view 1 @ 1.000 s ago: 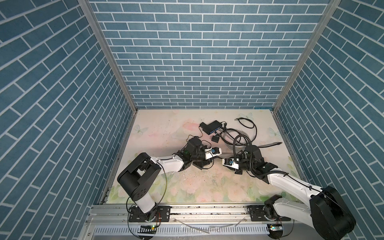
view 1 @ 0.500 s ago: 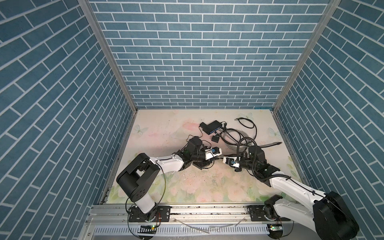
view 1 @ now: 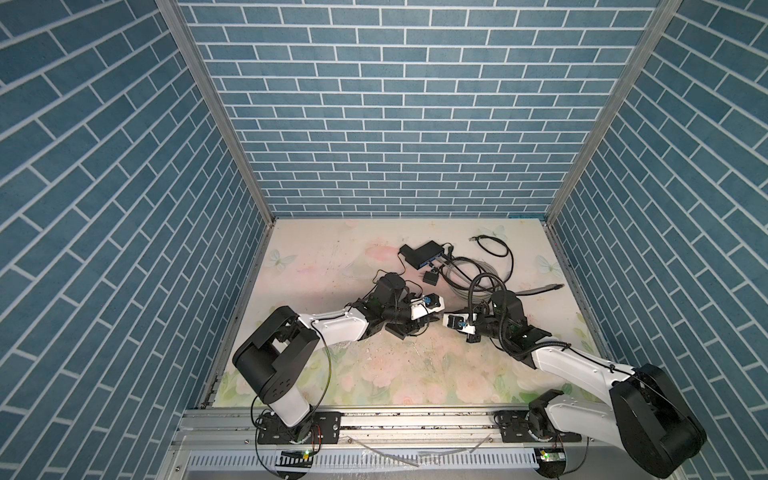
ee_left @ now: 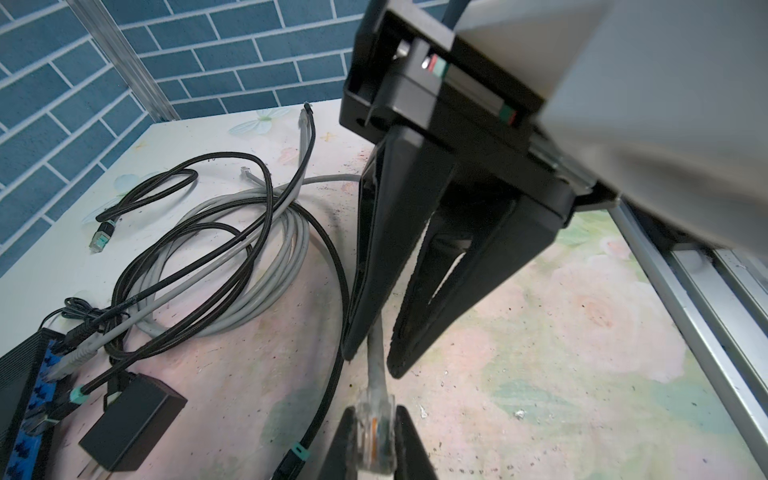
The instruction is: Insert the plug into the switch port
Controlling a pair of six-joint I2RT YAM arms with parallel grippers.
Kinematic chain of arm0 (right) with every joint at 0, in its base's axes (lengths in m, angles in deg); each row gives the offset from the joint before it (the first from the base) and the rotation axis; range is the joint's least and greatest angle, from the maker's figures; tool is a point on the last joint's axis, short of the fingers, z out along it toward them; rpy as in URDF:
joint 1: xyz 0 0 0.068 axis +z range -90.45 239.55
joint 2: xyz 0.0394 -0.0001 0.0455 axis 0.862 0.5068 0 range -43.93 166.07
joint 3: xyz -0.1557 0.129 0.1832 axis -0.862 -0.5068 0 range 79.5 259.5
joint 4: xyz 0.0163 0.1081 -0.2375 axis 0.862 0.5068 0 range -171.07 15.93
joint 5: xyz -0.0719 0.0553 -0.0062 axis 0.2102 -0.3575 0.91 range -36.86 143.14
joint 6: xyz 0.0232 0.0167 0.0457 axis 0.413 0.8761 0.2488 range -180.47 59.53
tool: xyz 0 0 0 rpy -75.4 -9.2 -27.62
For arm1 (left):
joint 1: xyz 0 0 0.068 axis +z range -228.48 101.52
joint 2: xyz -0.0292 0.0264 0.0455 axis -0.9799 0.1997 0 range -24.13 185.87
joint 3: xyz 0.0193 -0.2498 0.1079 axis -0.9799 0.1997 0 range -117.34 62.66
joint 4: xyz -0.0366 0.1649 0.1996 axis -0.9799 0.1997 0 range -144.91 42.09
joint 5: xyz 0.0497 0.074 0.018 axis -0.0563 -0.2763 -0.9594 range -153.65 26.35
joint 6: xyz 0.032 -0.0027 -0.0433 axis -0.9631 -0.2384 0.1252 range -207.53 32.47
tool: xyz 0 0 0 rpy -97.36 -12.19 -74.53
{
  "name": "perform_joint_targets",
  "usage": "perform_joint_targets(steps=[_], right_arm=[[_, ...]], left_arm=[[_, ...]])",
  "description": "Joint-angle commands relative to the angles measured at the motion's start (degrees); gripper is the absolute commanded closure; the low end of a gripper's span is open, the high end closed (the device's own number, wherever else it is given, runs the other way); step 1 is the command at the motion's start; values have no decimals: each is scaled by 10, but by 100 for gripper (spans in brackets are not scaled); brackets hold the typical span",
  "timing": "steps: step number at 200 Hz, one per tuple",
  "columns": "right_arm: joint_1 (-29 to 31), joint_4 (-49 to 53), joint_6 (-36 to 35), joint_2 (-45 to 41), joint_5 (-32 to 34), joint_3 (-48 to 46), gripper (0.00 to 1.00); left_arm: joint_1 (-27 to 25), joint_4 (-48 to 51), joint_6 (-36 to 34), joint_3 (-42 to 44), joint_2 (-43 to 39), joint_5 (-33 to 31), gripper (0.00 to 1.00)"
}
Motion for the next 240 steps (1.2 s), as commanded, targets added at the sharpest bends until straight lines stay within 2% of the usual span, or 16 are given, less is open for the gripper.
perform_joint_targets(steps=[1,58,67,93,115,171,211,240], right_arm=[[4,-21,-18,11,-19,21,81],[7,-30,1,21,-45,29,100],[7,-23,7,20,-48,31,100],[7,32,30,17,-49,49,100],[7,92,76,20,-44,75,100],[8,191,212,54,-34,126,100],[14,206,310,104,-32,144,100],[28,228,356,147,-9,167,100]], left_arm=[[2,-8,7,-8,-13,19,83],[2,-13,9,-4,-6,14,83],[2,-16,10,-1,-5,6,82],[2,-71,19,33,-16,-40,67],[2,-138,16,88,-41,-97,52],[2,-140,13,174,-126,-187,35],[3,-113,101,187,-147,-275,29],[3,-28,201,145,-133,-329,28]])
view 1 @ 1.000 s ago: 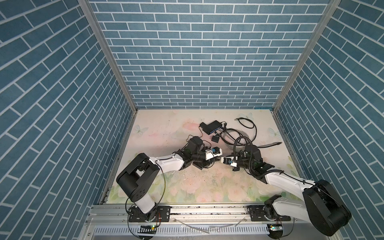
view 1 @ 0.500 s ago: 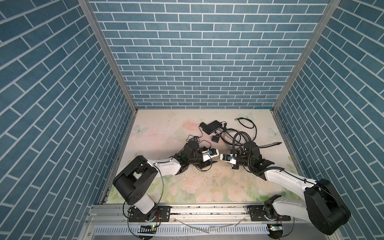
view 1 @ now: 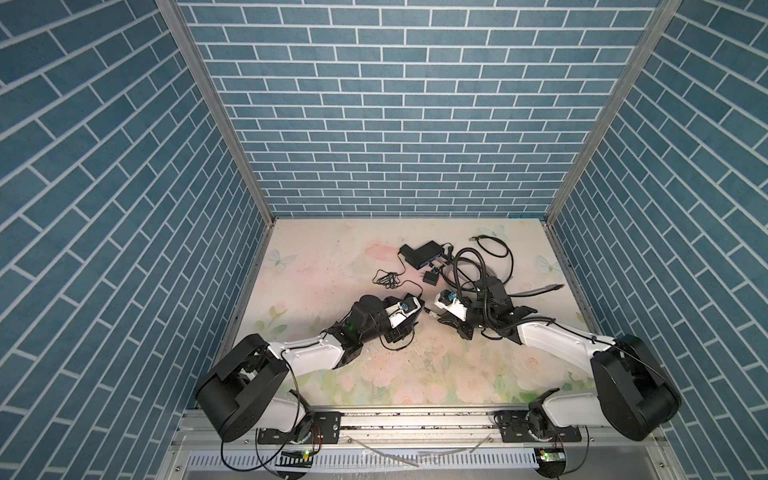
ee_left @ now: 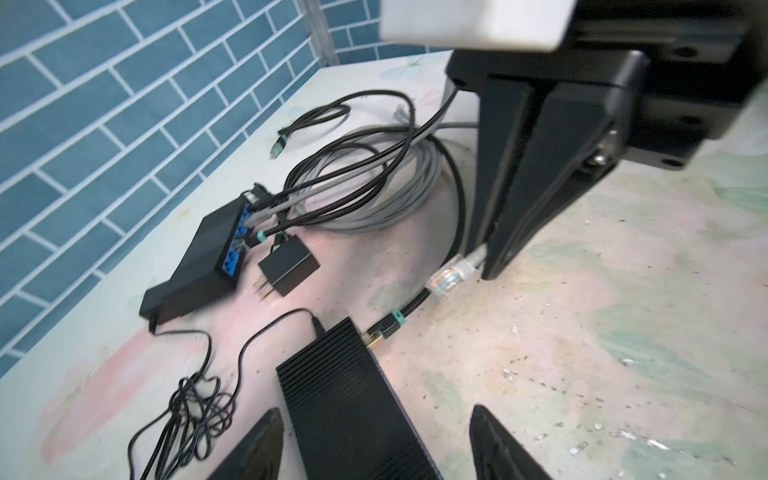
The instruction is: Insert the plug into the switch port
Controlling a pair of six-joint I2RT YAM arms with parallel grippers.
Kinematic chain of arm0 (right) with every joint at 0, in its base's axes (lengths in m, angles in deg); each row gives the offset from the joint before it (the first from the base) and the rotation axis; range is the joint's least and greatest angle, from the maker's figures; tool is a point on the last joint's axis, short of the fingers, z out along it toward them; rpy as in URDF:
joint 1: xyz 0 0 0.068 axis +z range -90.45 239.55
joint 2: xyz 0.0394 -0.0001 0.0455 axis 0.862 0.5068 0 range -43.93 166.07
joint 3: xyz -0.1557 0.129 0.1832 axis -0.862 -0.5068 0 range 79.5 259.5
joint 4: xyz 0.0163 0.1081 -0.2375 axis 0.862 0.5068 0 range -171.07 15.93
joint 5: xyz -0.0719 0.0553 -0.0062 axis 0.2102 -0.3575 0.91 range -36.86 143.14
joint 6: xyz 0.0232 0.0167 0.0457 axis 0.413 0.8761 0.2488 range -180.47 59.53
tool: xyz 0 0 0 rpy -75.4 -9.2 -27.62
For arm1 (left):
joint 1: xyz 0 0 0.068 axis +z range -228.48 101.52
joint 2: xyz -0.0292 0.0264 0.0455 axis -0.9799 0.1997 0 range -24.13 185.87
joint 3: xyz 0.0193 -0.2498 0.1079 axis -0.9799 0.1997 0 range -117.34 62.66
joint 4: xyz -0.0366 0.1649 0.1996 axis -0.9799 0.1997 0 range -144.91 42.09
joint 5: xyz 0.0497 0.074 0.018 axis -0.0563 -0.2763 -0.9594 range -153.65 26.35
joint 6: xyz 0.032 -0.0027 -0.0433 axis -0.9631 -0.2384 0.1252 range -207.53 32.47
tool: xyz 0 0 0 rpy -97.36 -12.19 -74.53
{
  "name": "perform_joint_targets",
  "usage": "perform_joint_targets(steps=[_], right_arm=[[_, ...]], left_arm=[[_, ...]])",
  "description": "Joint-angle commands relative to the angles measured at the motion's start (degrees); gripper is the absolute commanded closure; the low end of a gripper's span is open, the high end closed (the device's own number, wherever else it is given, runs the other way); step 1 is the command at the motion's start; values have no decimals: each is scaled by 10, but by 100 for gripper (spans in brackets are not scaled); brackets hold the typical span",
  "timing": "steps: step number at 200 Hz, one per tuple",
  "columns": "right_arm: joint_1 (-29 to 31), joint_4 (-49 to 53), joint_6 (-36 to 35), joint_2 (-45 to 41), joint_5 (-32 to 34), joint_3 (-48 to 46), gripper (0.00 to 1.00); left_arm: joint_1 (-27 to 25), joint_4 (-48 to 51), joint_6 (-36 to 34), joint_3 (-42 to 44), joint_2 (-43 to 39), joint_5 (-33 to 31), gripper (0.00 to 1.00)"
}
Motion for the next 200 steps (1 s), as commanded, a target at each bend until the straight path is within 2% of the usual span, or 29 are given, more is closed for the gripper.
perform_joint_targets(steps=[1,25,40,70,139,200], right_arm=[[14,40,91,28,12,32,100],[24,42,112,54,20,43,100],[29,41,123,70,14,49,100],[41,44,137,102,17,61,100],[68,40,162,152,21,75,100],[72,6,199,179,45,81,100]], left_arm=[[2,77,102,-39,8,-69,28],[3,188,151,-89,26,-88,28],[3,211,172,-94,34,-108,27],[9,176,217,-78,52,-118,26],[20,62,307,-62,103,-95,28],[27,9,323,-58,130,-64,30]])
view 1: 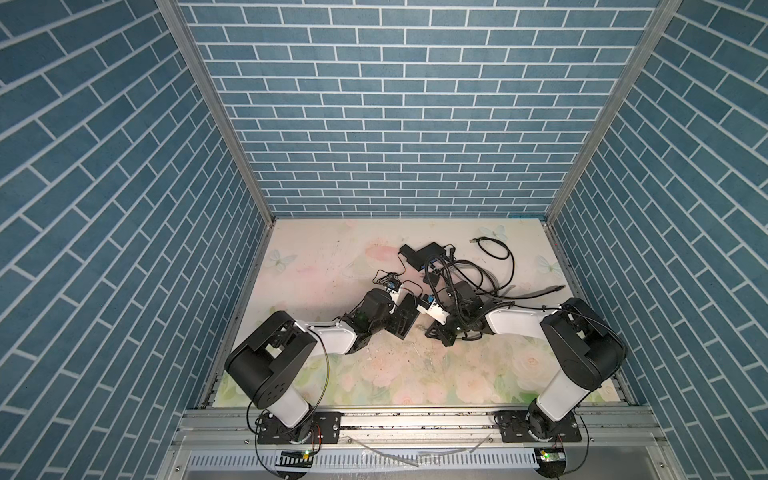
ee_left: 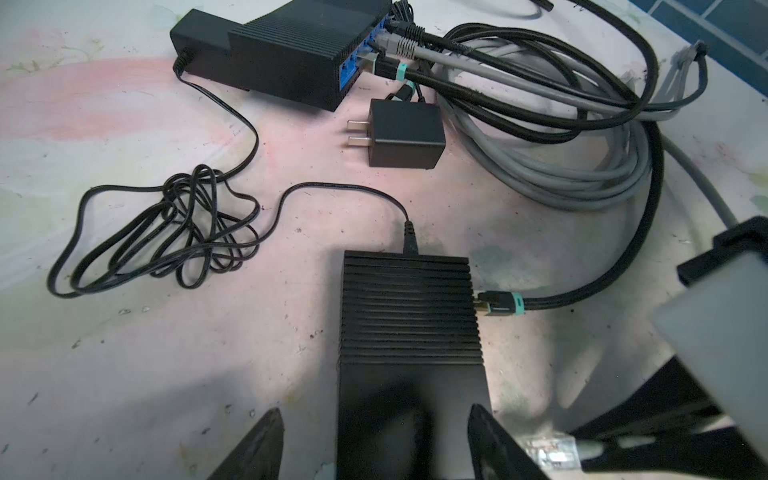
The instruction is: Insert the plug into the switch port
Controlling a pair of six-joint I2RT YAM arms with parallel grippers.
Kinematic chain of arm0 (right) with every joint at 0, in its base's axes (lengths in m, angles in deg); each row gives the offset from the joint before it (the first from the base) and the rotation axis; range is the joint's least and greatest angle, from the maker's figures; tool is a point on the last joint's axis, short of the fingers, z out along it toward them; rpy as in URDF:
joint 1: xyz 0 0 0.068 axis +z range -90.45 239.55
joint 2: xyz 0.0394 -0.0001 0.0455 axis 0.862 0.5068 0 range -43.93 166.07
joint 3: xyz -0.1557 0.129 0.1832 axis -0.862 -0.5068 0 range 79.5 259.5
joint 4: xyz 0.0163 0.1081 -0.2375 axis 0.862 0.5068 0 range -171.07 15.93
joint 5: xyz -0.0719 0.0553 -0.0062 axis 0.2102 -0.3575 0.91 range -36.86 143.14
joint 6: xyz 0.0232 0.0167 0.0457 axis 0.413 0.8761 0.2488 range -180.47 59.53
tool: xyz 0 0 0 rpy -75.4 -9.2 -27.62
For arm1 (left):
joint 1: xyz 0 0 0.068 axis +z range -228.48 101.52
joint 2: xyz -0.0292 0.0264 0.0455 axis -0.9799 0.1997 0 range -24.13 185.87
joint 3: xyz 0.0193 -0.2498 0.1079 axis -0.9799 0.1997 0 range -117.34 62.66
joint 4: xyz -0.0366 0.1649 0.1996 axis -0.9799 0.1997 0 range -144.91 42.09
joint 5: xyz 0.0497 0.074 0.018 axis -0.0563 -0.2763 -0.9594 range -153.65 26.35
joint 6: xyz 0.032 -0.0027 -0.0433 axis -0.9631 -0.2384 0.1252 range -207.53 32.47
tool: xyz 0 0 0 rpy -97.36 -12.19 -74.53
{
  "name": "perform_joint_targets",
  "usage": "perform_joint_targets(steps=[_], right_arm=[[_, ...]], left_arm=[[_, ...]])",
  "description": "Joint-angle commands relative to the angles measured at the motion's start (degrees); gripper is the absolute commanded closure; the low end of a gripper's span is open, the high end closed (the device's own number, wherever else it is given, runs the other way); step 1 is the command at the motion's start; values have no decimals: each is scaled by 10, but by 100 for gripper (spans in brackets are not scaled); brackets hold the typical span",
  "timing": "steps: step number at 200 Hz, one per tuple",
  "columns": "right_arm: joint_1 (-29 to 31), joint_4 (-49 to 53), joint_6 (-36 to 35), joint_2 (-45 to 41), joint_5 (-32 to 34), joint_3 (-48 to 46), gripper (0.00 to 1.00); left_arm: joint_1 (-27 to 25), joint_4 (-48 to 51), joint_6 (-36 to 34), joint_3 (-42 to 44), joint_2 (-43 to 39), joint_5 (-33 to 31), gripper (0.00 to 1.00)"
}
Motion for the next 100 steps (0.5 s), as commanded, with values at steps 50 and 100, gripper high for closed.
perform_joint_targets(steps=[50,100], right_arm=[[8,-21,66,24,16,19,100],[12,-20,75,35,14,27,100]], left_arm=[[3,-33,20,8,7,27,31],[3,-43,31,7,26,37,32]])
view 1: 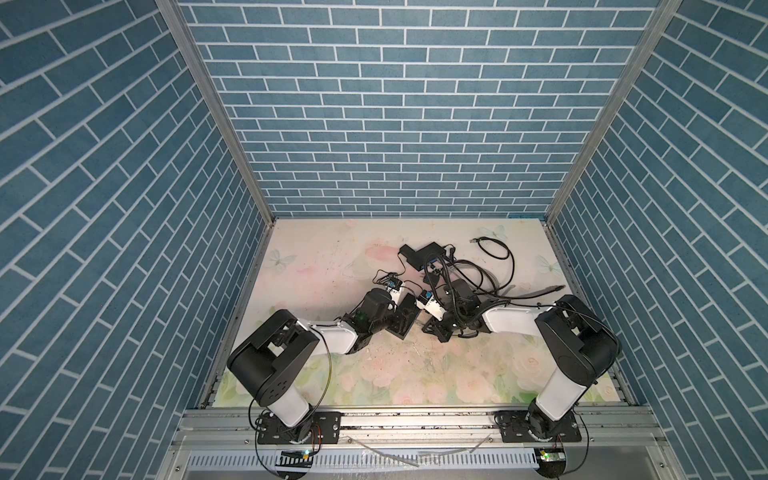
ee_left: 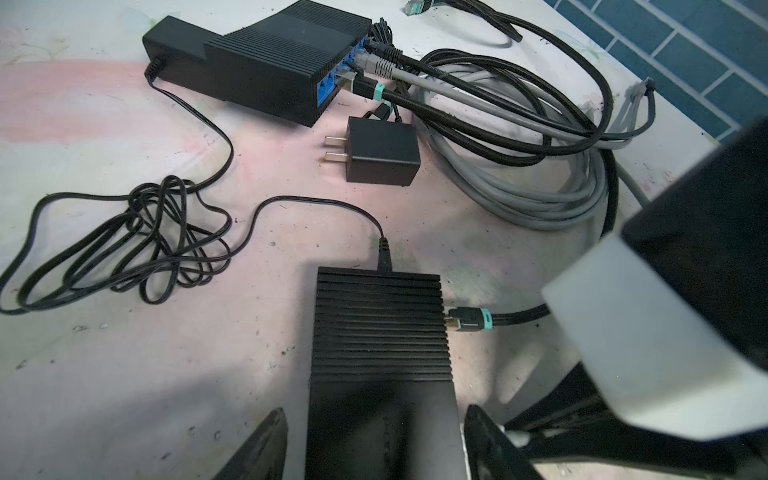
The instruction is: Insert the plug into the switch port
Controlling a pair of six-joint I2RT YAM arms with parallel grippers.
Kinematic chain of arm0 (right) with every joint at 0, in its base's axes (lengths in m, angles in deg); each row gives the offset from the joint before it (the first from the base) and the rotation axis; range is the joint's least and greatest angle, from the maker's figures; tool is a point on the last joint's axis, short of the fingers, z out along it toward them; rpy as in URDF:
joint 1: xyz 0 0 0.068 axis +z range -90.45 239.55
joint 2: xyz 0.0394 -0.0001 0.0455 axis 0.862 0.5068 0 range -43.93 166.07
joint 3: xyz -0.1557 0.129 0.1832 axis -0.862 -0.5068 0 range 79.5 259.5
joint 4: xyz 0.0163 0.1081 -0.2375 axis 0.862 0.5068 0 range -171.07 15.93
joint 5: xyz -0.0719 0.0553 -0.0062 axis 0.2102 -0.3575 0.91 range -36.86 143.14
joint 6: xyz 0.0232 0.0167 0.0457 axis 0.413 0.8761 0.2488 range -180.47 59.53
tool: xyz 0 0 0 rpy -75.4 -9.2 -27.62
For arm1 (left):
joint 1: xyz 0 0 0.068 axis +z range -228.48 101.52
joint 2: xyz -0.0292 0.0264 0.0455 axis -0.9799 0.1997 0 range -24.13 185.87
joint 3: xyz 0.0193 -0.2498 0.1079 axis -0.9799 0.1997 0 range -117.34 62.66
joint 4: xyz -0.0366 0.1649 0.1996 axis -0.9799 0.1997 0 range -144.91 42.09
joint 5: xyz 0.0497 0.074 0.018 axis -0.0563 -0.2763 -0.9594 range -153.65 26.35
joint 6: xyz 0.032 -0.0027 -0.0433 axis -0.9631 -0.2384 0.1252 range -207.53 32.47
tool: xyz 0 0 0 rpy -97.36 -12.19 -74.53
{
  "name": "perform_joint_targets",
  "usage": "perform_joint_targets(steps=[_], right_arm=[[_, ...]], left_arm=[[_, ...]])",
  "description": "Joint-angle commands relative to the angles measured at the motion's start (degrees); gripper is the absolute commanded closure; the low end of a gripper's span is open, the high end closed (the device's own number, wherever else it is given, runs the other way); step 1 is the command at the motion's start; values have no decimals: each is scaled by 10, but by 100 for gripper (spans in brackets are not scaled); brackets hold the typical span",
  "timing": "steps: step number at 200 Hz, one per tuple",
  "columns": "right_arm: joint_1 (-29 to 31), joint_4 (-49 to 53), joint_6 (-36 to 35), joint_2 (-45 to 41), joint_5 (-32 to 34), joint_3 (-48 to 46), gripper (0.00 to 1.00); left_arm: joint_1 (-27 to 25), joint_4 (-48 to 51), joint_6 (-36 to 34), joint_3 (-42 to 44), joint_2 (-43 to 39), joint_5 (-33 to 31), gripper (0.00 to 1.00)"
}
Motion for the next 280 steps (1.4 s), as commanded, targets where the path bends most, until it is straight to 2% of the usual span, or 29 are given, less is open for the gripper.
perform_joint_targets(steps=[1,63,193,242,280], right_arm=[[8,11,45,15,0,13,100],[10,1,61,25,0,17,100],[24,91,63,21,11,31,100],[25,93,68,31,-3,45,100],[25,99,77,32,30,62,100]], left_arm=[[3,-13,8,6,16,10,32],[3,-17,12,-2,37,26,35],[4,-14,15,-6,39,26,39],[4,-6,15,-14,46,39,39],[4,2,12,-23,53,46,40]])
